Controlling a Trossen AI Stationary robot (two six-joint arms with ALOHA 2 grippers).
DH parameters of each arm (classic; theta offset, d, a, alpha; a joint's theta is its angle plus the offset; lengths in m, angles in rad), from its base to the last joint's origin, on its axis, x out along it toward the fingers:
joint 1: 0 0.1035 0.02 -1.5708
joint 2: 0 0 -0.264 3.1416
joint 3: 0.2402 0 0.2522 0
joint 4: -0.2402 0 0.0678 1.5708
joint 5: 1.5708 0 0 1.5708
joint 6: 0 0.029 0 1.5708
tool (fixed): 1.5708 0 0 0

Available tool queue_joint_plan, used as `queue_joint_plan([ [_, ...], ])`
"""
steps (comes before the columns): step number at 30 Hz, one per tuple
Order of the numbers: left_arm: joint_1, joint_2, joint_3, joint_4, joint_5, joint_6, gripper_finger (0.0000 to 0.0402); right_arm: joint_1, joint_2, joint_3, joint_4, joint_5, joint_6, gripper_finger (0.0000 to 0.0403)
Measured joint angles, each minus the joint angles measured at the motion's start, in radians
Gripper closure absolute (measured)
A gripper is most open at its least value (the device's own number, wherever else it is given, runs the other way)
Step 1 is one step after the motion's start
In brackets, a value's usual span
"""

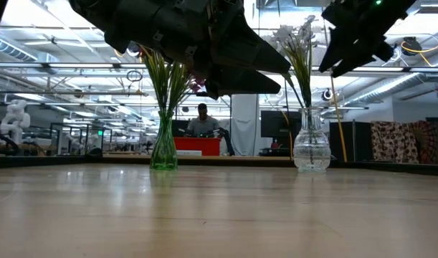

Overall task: Sort flowers into vase by color
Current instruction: Put the white flower into the transparent vase

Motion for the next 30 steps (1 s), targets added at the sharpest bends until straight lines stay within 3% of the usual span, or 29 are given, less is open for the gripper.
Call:
queue_joint_plan([
  [15,0.000,0.000,0.000,-0.002,0.000,-0.001,0.0146,0.354,0.073,0.000,-0.070,0.016,0.306,0.0181],
  [24,-0.060,0.000,0.000,0.064,0.019,0.003,0.0146,0.531,0.202,0.000,-0.021,0.170,0.428,0.0181],
  [30,-0.180,-0.001,0.000,0.078,-0.186,-0.001,0.0146,0.592,0.334,0.000,0.114,0.193,0.431,0.0181],
])
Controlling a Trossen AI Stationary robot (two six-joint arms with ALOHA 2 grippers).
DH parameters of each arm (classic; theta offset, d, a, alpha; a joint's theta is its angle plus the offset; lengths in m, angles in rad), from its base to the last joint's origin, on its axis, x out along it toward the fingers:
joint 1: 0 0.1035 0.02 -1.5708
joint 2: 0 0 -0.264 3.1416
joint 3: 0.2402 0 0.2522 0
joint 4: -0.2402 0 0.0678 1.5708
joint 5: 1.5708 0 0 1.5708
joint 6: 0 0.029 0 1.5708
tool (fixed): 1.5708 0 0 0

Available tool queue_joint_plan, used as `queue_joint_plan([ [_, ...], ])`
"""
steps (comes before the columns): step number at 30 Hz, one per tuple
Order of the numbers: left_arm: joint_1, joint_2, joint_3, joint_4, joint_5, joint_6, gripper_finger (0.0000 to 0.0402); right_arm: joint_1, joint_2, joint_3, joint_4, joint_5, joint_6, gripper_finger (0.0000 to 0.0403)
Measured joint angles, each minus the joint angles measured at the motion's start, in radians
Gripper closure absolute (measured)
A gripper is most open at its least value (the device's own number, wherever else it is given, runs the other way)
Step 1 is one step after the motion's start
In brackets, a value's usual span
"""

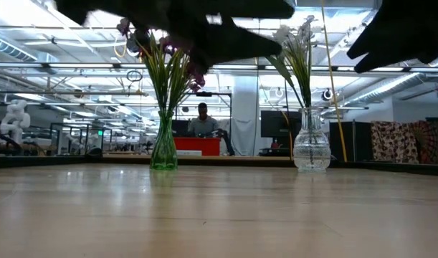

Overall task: Sort flowers into vase by color
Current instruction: Put the white flower into the transparent vase

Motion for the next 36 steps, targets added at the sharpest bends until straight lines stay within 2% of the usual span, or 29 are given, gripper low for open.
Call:
queue_joint_plan([
  [3,-0.057,0.013,0.027,0.001,-0.085,-0.021,0.0146,0.025,0.064,0.000,0.069,0.000,-0.004,0.0181],
  [6,-0.103,0.050,0.087,-0.005,-0.127,-0.029,0.0147,0.046,0.116,0.000,0.123,0.000,-0.003,0.0181],
  [14,-0.155,0.267,0.383,-0.102,-0.146,-0.028,0.0147,0.120,0.217,0.000,0.302,0.002,-0.003,0.0181],
  [21,-0.169,0.465,0.604,-0.138,-0.183,-0.021,0.0147,0.177,0.243,0.000,0.345,0.048,0.001,0.0181],
  [25,-0.164,0.525,0.651,-0.142,-0.257,-0.028,0.0146,0.184,0.226,0.000,0.340,0.045,-0.003,0.0181],
  [30,-0.167,0.543,0.656,-0.140,-0.407,-0.029,0.0147,0.185,0.203,0.000,0.280,0.052,-0.006,0.0181],
  [36,-0.159,0.579,0.657,-0.139,-0.414,-0.090,0.0147,0.186,0.202,0.000,0.267,0.049,-0.002,0.0181],
])
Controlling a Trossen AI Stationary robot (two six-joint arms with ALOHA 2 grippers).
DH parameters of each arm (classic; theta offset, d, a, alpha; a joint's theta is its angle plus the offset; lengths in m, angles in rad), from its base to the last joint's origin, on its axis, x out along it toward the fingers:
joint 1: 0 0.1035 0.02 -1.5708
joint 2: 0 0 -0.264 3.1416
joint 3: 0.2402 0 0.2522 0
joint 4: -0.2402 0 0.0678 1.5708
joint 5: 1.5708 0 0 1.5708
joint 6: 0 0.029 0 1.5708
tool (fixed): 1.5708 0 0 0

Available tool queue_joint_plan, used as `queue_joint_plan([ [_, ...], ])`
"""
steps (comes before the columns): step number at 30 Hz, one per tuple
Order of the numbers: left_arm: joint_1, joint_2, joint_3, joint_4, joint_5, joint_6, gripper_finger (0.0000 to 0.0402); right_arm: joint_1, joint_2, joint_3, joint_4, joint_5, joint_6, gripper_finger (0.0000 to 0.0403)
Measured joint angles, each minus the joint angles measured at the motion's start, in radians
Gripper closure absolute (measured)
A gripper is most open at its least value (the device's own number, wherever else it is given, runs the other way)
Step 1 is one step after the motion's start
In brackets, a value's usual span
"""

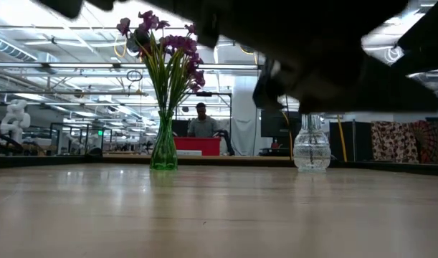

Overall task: Sort flowers into vase by color
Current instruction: Put the white flower into the transparent vase

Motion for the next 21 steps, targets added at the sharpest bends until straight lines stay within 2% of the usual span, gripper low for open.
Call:
queue_joint_plan([
  [5,0.021,0.030,0.000,-0.001,0.058,-0.020,0.0146,0.003,0.000,0.000,0.002,0.000,0.002,0.0181],
  [14,0.063,0.054,0.000,-0.008,0.069,-0.020,0.0147,0.000,0.000,0.000,0.002,0.004,-0.008,0.0181],
  [21,0.081,0.055,-0.001,-0.044,0.129,-0.045,0.0152,-0.002,0.000,0.000,0.003,0.025,-0.008,0.0181],
])
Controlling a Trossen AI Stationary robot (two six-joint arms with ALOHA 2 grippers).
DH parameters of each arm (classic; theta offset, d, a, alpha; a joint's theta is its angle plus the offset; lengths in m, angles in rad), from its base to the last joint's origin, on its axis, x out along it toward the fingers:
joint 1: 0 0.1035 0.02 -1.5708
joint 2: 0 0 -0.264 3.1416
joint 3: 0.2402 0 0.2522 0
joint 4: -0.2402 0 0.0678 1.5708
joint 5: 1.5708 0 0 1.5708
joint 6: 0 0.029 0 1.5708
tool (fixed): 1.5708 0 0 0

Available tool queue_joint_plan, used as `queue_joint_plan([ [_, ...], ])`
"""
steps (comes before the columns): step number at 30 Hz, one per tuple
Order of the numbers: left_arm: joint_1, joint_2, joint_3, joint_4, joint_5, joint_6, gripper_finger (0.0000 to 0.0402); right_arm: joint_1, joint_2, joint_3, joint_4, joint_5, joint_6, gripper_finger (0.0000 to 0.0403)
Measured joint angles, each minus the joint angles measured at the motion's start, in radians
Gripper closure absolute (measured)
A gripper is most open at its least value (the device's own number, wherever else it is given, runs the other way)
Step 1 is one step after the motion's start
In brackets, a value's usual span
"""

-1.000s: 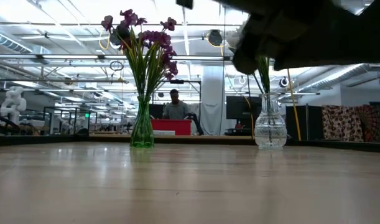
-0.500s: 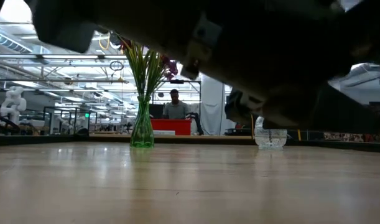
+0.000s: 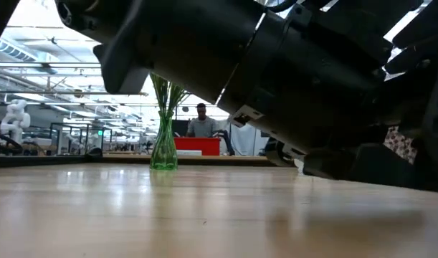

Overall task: Sort flowers into vase by color
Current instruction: Put the white flower into the transparent vase

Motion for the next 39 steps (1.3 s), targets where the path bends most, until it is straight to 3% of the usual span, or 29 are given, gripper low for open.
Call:
queue_joint_plan([
  [5,0.007,0.000,0.000,-0.043,0.002,-0.001,0.0191,0.001,0.000,0.000,0.001,0.000,0.000,0.0181],
  [17,0.042,-0.009,0.000,-0.087,0.004,-0.045,0.0341,0.000,0.000,0.000,0.002,0.000,0.005,0.0181],
  [22,0.045,-0.039,0.000,-0.117,0.004,-0.031,0.0376,0.000,0.000,0.000,0.002,0.000,0.005,0.0181],
  [31,0.039,-0.056,0.000,-0.095,0.044,-0.050,0.0376,0.001,0.000,0.000,0.006,0.000,0.003,0.0181],
  [39,0.043,-0.055,0.000,-0.129,0.044,-0.078,0.0324,0.000,0.000,0.000,0.006,0.000,0.003,0.0181],
])
